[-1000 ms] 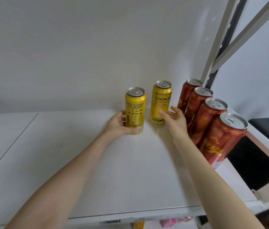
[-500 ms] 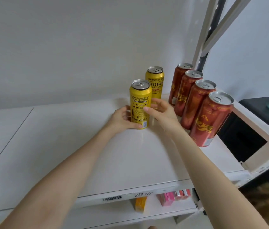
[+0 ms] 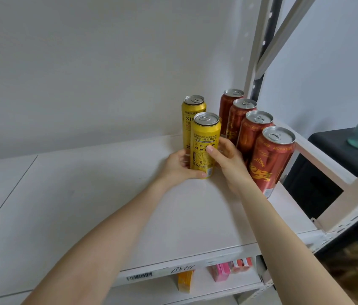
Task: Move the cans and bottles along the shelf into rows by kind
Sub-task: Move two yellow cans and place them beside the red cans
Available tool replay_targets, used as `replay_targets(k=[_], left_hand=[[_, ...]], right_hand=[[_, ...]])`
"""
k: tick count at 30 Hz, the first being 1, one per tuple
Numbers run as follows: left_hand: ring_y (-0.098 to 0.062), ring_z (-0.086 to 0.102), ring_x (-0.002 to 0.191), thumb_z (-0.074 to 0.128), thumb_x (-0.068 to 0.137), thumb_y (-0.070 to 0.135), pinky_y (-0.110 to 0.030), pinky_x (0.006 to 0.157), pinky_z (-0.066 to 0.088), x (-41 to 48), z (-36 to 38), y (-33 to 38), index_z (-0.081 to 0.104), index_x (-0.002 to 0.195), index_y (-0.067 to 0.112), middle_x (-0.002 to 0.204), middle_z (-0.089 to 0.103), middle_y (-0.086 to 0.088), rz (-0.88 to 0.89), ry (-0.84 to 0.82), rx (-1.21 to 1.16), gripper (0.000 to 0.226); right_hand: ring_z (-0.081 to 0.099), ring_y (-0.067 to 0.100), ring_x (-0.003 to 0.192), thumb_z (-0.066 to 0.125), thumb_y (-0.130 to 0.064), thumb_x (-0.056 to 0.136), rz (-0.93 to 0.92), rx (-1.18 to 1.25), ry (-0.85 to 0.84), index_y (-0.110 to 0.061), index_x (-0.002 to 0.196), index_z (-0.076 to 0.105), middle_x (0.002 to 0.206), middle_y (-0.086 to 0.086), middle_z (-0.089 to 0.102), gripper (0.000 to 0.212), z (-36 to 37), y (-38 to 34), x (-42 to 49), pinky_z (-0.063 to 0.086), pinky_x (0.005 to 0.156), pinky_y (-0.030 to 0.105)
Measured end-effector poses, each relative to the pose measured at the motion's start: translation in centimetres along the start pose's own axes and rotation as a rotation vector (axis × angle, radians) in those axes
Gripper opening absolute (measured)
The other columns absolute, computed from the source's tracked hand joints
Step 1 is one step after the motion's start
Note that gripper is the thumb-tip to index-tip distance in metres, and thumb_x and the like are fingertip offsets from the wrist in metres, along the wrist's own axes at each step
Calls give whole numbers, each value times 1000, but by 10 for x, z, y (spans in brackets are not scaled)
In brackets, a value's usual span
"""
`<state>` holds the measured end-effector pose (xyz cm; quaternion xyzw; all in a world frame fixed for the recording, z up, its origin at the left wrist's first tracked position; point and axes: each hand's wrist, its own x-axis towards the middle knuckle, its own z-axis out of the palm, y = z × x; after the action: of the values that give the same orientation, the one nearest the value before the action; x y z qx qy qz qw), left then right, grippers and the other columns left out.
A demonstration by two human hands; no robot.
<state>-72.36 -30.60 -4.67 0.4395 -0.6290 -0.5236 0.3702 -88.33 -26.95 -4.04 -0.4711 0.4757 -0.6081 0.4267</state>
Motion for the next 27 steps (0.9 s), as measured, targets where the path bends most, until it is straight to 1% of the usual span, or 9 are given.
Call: replay_targets(k=[3, 5, 8, 12, 15, 17, 21, 24, 27], left_hand=[[-11, 72, 86, 86, 63, -10, -21, 76, 57, 6, 0, -2, 62, 112, 6, 107, 72, -11, 1, 9, 15, 57], [-8, 73, 82, 87, 62, -7, -18, 71, 56, 10, -2, -3, 63, 104, 12, 100, 73, -5, -2, 15, 22, 52], [-13, 74, 86, 89, 62, -4, -22, 74, 57, 16, -5, -4, 63, 104, 12, 100, 74, -6, -8, 33, 34, 52], [-15, 74, 87, 90, 61, -3, -21, 73, 57, 23, -7, -5, 63, 101, 12, 100, 75, -8, 0, 42, 40, 50], [-18, 74, 91, 90, 61, -3, -26, 79, 59, 28, -9, -6, 63, 105, 9, 104, 74, -12, 1, 46, 48, 52], [-18, 74, 91, 90, 61, -2, -26, 80, 59, 31, -10, -6, 63, 107, 8, 104, 74, -11, -3, 39, 57, 54], [-13, 74, 88, 90, 61, -2, -21, 75, 58, 33, -11, -6, 63, 103, 12, 101, 74, -8, 3, 37, 78, 52], [-12, 74, 88, 91, 62, 0, -20, 75, 57, 34, -13, -6, 63, 101, 14, 101, 74, -5, 3, 38, 83, 50], [-14, 74, 90, 90, 63, 0, -22, 78, 58, 33, -12, -5, 63, 106, 10, 104, 74, -8, -5, 37, 83, 51]], right_hand=[[60, 20, 122, 70, -20, 91, -22, 3, 11, -10, 129, 57, 128, 9, 65, 42, 2, 5, 5, 48, 106, 42], [59, 19, 123, 70, -20, 91, -29, 14, 17, -10, 131, 56, 129, 8, 65, 43, 5, 7, 10, 48, 105, 40], [61, 16, 121, 69, -18, 91, -33, 35, 15, -10, 132, 56, 128, 7, 65, 43, 8, 8, 16, 50, 102, 35], [63, 16, 117, 68, -16, 92, -36, 44, 11, -11, 133, 56, 126, 6, 66, 43, 9, 8, 24, 53, 95, 30], [65, 15, 114, 68, -17, 93, -38, 43, 6, -12, 132, 56, 126, 6, 66, 41, 10, 7, 28, 54, 90, 26], [65, 15, 113, 68, -17, 93, -40, 42, 3, -14, 132, 57, 126, 7, 66, 40, 10, 7, 29, 54, 89, 26], [65, 17, 114, 68, -16, 93, -44, 30, 4, -15, 128, 58, 126, 7, 66, 37, 11, 7, 31, 54, 92, 29], [65, 15, 112, 68, -17, 93, -42, 27, 1, -16, 129, 57, 126, 6, 66, 38, 12, 6, 33, 54, 89, 25], [64, 15, 114, 68, -17, 93, -34, 21, 1, -16, 129, 57, 127, 7, 65, 38, 11, 5, 33, 54, 88, 24]])
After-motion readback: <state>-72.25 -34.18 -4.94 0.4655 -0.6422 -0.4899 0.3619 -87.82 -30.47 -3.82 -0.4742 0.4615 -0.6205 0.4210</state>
